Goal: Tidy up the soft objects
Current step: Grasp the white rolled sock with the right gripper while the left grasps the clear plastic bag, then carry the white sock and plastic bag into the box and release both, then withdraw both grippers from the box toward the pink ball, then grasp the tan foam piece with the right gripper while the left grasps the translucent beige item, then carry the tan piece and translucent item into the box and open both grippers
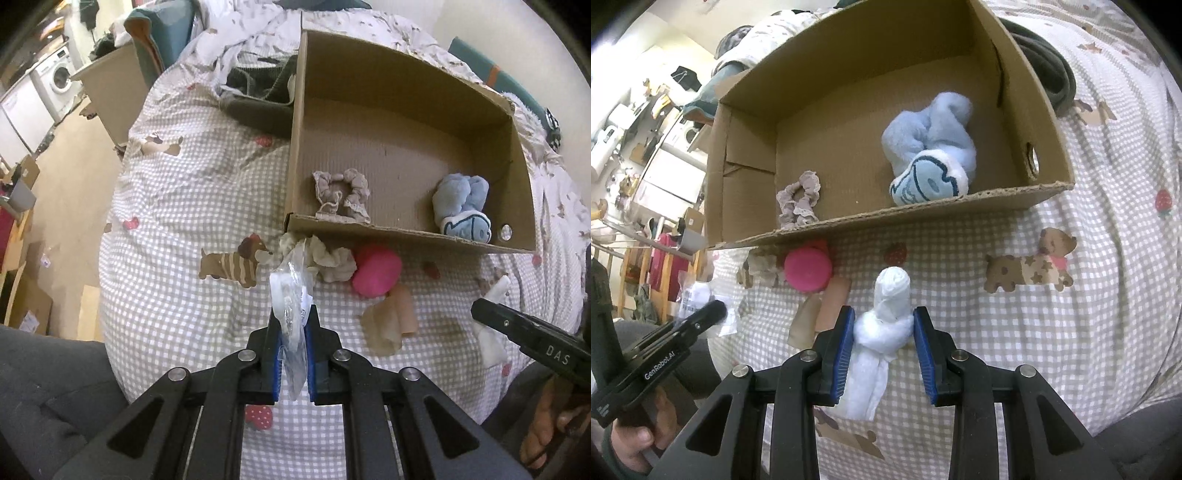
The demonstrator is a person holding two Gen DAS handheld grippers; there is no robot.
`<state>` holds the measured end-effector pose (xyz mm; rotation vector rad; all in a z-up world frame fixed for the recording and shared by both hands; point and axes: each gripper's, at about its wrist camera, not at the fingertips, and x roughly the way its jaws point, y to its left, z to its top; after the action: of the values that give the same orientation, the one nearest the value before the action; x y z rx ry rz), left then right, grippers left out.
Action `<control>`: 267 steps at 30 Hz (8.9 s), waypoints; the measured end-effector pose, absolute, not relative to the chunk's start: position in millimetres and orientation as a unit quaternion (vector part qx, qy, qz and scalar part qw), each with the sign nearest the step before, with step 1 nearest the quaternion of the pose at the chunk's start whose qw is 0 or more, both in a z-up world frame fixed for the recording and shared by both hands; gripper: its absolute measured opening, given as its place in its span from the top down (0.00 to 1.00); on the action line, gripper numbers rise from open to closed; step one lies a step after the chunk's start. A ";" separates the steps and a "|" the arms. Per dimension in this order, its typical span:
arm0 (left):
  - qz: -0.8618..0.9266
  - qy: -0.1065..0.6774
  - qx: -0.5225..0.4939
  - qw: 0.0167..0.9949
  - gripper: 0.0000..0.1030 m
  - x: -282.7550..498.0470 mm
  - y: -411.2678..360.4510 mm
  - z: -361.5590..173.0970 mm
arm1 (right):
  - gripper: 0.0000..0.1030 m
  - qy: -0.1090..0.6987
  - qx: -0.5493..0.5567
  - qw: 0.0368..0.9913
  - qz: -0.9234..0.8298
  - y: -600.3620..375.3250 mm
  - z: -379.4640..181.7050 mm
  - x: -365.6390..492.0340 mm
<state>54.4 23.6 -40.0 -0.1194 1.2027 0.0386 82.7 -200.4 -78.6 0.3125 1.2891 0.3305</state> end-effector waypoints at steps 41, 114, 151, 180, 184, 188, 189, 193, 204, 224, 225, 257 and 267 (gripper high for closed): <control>-0.032 0.405 -0.039 0.913 0.91 94.9 4.2 86.8 | 0.67 0.383 0.163 0.871 0.259 -214.2 66.9 90.1; -0.013 0.479 0.014 0.878 0.35 149.5 -26.9 -6.2 | 0.26 0.471 0.147 0.860 0.133 -228.2 -22.3 151.2; 0.056 0.473 -0.060 0.878 0.35 87.5 37.5 16.7 | 0.26 0.456 0.149 0.867 0.139 -232.6 -2.3 100.7; 0.151 0.526 -0.170 0.820 0.35 78.0 91.6 -19.4 | 0.26 0.577 0.093 0.791 0.181 -174.7 -56.9 73.6; 0.162 0.525 -0.172 0.818 0.35 76.4 94.5 -20.0 | 0.38 0.588 0.053 0.784 0.192 -152.3 -70.1 72.3; 0.153 0.540 -0.153 0.814 0.35 75.5 89.0 -23.8 | 0.65 0.612 0.069 0.759 0.209 -143.8 -84.5 82.4; 0.146 0.545 -0.148 0.812 0.35 74.6 85.8 -25.8 | 0.65 0.620 0.074 0.752 0.211 -141.9 -89.9 84.7; 0.126 0.558 -0.140 0.808 0.35 73.6 74.7 -32.0 | 0.65 0.638 0.101 0.733 0.212 -136.4 -107.9 90.6; 0.116 0.566 -0.136 0.805 0.35 75.3 66.1 -37.6 | 0.94 0.623 0.136 0.738 0.220 -138.8 -110.0 95.7; 0.009 0.587 -0.067 0.807 0.35 72.9 -8.6 -61.2 | 0.94 0.586 0.156 0.780 0.156 -204.8 -62.6 77.0; -0.010 0.588 -0.067 0.806 0.35 73.3 -17.7 -64.0 | 0.94 0.584 0.161 0.781 0.153 -206.6 -62.7 78.6; -0.015 0.618 -0.112 0.778 0.88 63.9 -3.3 -77.2 | 0.94 0.592 0.144 0.782 0.134 -210.1 -70.3 80.7; 0.018 0.569 -0.087 0.817 0.88 39.7 2.2 -45.0 | 0.94 0.519 0.140 0.818 0.207 -199.3 -28.5 59.1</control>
<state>39.7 2.2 -45.0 -0.1854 1.2137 0.0385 59.1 -199.3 -28.5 0.2981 1.1055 0.4415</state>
